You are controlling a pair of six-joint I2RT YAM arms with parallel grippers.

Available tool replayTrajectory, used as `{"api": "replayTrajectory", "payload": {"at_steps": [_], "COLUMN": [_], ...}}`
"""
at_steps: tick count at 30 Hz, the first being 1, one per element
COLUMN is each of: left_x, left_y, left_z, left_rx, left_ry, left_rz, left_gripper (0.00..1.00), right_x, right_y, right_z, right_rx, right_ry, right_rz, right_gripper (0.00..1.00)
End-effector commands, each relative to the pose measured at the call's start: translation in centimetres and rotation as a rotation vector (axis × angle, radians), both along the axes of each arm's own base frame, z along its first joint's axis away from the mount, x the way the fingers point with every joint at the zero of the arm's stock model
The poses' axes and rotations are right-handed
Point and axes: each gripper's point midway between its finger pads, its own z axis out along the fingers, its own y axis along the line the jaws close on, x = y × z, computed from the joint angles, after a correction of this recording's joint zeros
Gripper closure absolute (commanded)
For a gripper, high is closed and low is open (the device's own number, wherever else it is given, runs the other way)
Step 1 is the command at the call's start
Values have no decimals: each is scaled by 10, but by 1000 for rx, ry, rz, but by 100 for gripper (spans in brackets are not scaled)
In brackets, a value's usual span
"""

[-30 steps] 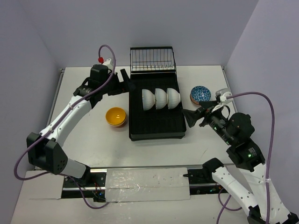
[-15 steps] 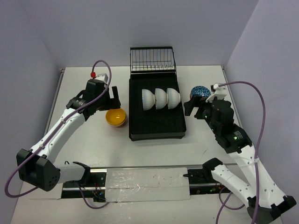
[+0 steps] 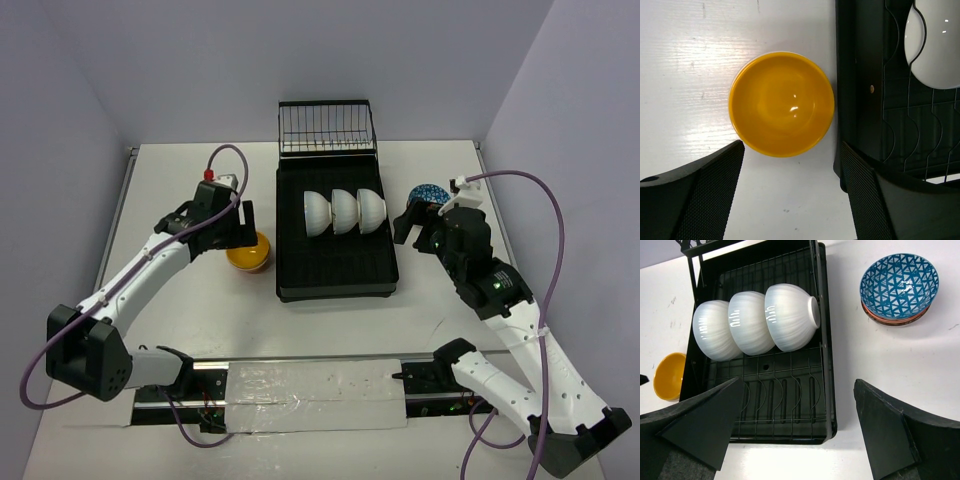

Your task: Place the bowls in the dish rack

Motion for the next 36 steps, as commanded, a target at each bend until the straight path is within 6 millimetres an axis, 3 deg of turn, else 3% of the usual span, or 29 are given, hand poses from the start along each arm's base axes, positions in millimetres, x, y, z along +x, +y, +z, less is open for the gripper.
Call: {"api": "replayTrajectory", "payload": {"at_steps": [1, 4, 9, 18, 23, 28, 36], "left_x": [3, 5, 14, 24, 28, 32, 35], "left_y": [-15, -17, 11, 37, 39, 39, 37], "left_z": [-5, -13, -25, -34, -48, -59, -59], "left_rx": [-39, -41, 63, 125, 141, 157, 148], "left_ry": [0, 37, 70, 102, 135, 163, 166], "left_rz": [-35, -5, 144, 237, 240, 245, 248], "left_gripper": [18, 20, 28, 35, 42, 54, 71], "right_x": [0, -2, -4, -5, -5, -4, -4], "right_y": [-1, 2, 4, 3, 2, 2, 2], "right_z": [18, 15, 12, 11, 10, 10, 10], "right_rx": [39, 48, 52, 38, 25, 12, 2], "right_ry": [-42, -35, -26, -27, -31, -33, -39], "right_rz": [-18, -2, 12, 19, 21, 26, 33], "right_gripper": [1, 1, 2, 2, 2, 2, 2]}}
